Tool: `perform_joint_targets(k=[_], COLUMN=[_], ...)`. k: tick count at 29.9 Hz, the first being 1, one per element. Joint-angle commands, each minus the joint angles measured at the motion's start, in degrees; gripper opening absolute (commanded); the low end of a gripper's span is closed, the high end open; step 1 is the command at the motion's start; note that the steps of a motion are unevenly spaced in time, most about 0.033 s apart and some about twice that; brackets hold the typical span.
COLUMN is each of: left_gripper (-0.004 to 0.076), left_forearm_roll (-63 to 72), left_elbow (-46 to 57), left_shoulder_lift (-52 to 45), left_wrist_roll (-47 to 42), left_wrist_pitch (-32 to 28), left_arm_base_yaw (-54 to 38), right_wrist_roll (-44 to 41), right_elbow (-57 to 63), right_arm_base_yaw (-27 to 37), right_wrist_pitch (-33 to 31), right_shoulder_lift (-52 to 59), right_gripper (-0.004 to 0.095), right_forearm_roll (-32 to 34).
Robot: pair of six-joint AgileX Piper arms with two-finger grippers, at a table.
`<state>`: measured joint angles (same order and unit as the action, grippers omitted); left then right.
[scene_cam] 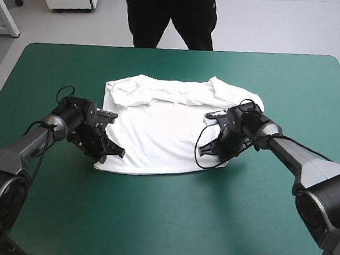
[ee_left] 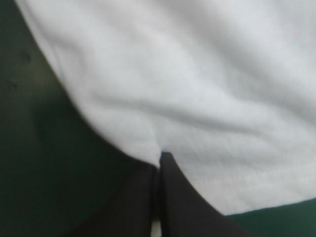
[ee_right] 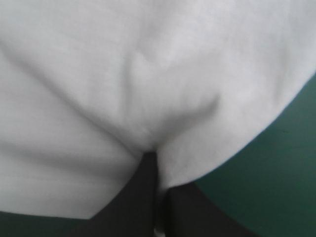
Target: Fold the cloth
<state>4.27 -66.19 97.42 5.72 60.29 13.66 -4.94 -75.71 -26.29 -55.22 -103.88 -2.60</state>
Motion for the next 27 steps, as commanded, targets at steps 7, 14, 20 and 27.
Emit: perform_joint_targets(k=[7,14,20,27], left_gripper=[-0.0009,-0.0009,-0.0009,-0.0009], left_forearm_roll=[0.99,1.82,4.44,9.54], left_elbow=[-14.28,-29.75,-43.09,-56.19], left_shoulder_lift=[-18.11,-25.19,-26.05,-26.18], left_wrist_roll=[1.87,1.87,1.87,4.66], left_wrist_pitch=[-0.78,1.06,0.31,-3.56], left_arm_base_yaw=[0.45,0.45,0.45,0.45], right_wrist_roll=[-4.26,-4.26,-2.87,0.4], right_elbow=[-18.09,-32.2,-44.48,-56.82], right_arm_base_yaw=[1.23,1.23,1.23,1.23], right_wrist_pitch=[-7.92,-11.22,-11.22,-8.95], right_shoulder_lift=[15.65,22.48,26.31,29.09], right_gripper=[-0.0017,-0.0017,-0.0017,-0.0017], right_forearm_roll=[13.72,15.78,15.67,14.38])
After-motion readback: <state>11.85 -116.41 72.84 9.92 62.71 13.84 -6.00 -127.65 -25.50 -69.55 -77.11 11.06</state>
